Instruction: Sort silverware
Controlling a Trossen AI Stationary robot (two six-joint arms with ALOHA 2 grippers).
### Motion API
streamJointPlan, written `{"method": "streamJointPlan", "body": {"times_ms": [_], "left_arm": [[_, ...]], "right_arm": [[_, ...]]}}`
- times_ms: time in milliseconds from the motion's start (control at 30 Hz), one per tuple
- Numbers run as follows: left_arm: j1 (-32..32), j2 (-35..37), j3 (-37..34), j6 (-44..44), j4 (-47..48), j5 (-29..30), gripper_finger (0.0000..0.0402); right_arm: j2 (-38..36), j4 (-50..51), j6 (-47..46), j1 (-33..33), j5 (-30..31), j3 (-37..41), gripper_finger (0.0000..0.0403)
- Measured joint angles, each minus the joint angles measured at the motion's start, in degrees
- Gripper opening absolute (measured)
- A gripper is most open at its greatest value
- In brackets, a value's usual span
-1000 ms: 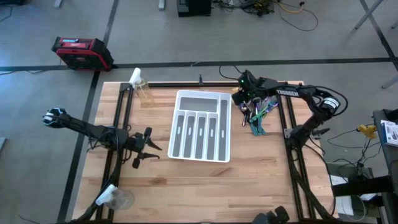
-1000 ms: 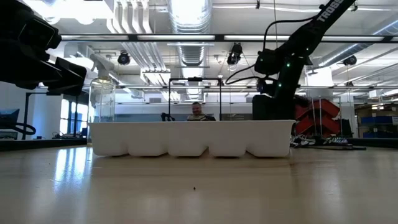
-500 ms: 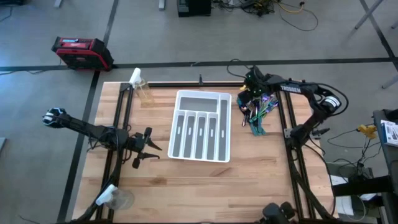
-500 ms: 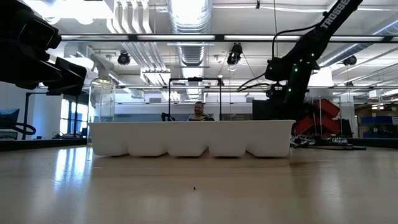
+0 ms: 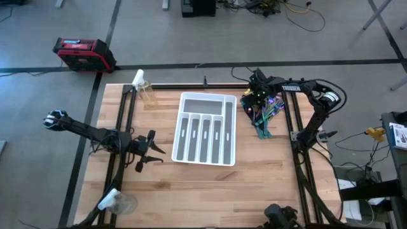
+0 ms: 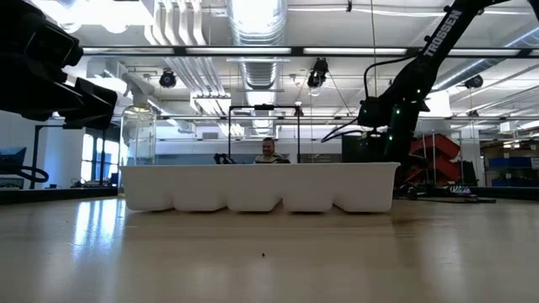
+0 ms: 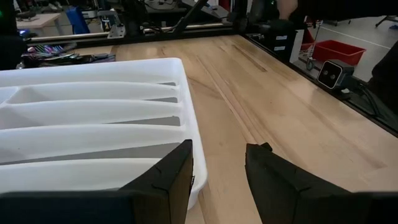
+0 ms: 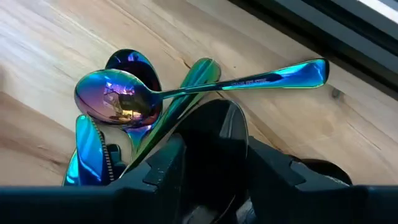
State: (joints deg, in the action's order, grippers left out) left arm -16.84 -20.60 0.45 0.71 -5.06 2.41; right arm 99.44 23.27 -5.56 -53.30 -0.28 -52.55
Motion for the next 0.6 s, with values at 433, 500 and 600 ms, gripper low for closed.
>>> {"method": "streamJointPlan", "body": {"times_ms": [433, 500, 600], "left_arm": [[0.00, -0.04, 0.02, 0.00, 0.02, -0.02, 0.0133], [0.01, -0.04, 0.01, 0.02, 0.02, -0.02, 0.0133], [0.02, -0.04, 0.01, 0.01, 0.03, -0.02, 0.0133]], "right_arm": [[-4.89, 3.28, 1.76, 0.75, -0.25, 0.33, 0.0007], [-5.63, 3.86, 2.12, 1.36, -0.15, 0.34, 0.0003], [-7.41, 4.13, 2.16, 2.76, -0.15, 0.37, 0.0001]]}}
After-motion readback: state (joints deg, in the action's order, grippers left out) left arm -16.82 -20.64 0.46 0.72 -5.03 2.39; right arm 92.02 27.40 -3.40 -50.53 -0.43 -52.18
